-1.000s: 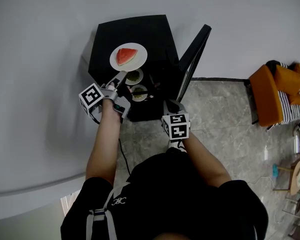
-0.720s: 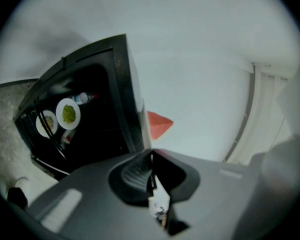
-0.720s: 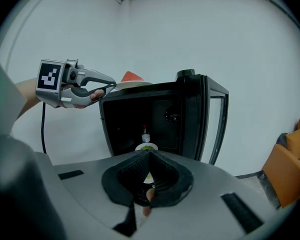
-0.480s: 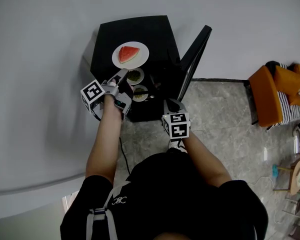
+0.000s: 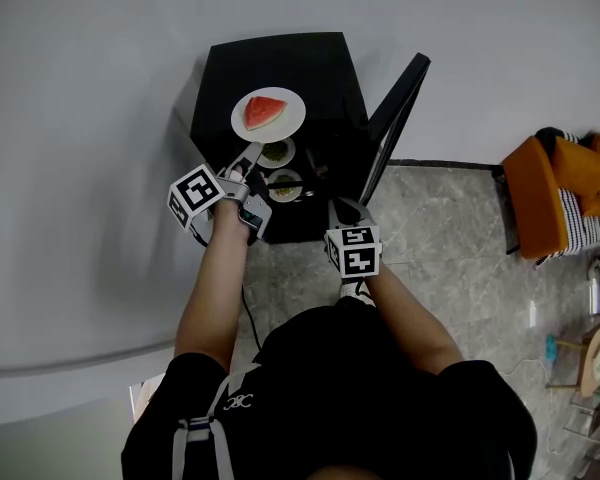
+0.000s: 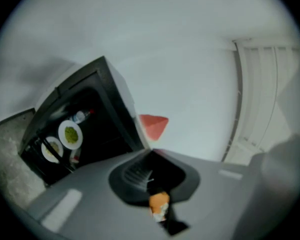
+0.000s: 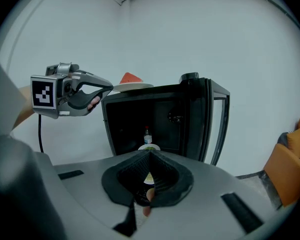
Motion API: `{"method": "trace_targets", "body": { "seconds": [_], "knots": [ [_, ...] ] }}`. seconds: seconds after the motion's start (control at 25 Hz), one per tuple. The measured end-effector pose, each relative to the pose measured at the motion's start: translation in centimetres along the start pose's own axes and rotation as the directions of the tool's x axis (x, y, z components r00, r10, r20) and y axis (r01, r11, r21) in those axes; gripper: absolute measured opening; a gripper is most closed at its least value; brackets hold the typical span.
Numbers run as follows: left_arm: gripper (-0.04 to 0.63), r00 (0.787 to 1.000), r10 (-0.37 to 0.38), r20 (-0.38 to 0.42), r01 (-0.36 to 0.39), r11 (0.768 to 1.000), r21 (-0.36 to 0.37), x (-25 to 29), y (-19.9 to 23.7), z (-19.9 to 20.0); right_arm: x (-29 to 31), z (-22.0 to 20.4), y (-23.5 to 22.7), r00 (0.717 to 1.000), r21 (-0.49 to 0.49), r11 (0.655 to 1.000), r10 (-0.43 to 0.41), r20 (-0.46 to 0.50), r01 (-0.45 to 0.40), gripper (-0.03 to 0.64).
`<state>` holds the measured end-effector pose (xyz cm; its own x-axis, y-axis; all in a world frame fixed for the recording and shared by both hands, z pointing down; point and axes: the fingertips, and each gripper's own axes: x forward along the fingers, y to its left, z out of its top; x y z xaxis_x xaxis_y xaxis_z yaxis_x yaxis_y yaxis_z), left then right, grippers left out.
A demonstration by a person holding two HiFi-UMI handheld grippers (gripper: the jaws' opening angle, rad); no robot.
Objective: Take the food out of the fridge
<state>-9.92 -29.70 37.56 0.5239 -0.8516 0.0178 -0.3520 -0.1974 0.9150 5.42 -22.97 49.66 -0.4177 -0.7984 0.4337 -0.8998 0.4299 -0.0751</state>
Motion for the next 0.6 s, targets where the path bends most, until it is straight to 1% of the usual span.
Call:
{"method": "trace_targets", "body": {
  "seconds": [0.08,0.16,0.32,0.4,0.44,0.48,0.52,0.56,0.6],
  "knots": [
    [0.005,1.0,-0.001,-0.011,0.001,1.0,-0.005,0.1,0.0,-0.2,-0.2,-0.3,0.6,1.0,-0.004,1.0,0.005,-0.003,-0.005,-0.011],
    [0.005,1.0,0.01,-0.022,-0.009,1.0,0.009,0.4,0.0,-0.2,-0.3,-0.5,0.9,1.0,-0.005,1.0,0.007,-0.004,-0.007,-0.009],
    [0.006,1.0,0.026,-0.013,-0.025,0.999,0.023,1.2,0.3,0.4,-0.5,-0.7,0.5,1.0,0.004,1.0,-0.004,-0.001,0.004,-0.011],
    [0.026,1.0,0.016,-0.002,-0.016,0.999,0.036,1.3,0.1,0.6,-0.7,-0.7,0.3,1.0,0.008,1.0,-0.01,0.001,0.01,-0.011],
    [0.071,1.0,0.005,0.005,-0.006,0.999,0.044,1.2,-0.1,0.7,-0.7,-0.6,0.1,1.0,0.01,1.0,-0.012,0.002,0.012,-0.011],
    [0.102,1.0,-0.004,0.011,0.003,0.998,0.057,1.0,-0.4,0.9,-0.7,-0.6,0.0,1.0,0.012,1.0,-0.013,0.003,0.013,-0.009],
    [0.11,1.0,-0.005,0.017,0.003,0.997,0.08,0.8,-0.6,1.0,-0.7,-0.6,0.0,1.0,0.013,1.0,-0.014,0.003,0.014,-0.009],
    [0.11,1.0,0.005,0.023,-0.007,0.993,0.12,0.5,-0.7,1.1,-0.7,-0.6,-0.1,1.0,0.014,1.0,-0.014,0.003,0.014,-0.009],
    [0.109,0.999,0.025,0.032,-0.031,0.984,0.175,0.0,-0.7,1.1,-0.6,-0.6,-0.1,1.0,0.014,1.0,-0.014,0.003,0.014,-0.009]
  ]
}}
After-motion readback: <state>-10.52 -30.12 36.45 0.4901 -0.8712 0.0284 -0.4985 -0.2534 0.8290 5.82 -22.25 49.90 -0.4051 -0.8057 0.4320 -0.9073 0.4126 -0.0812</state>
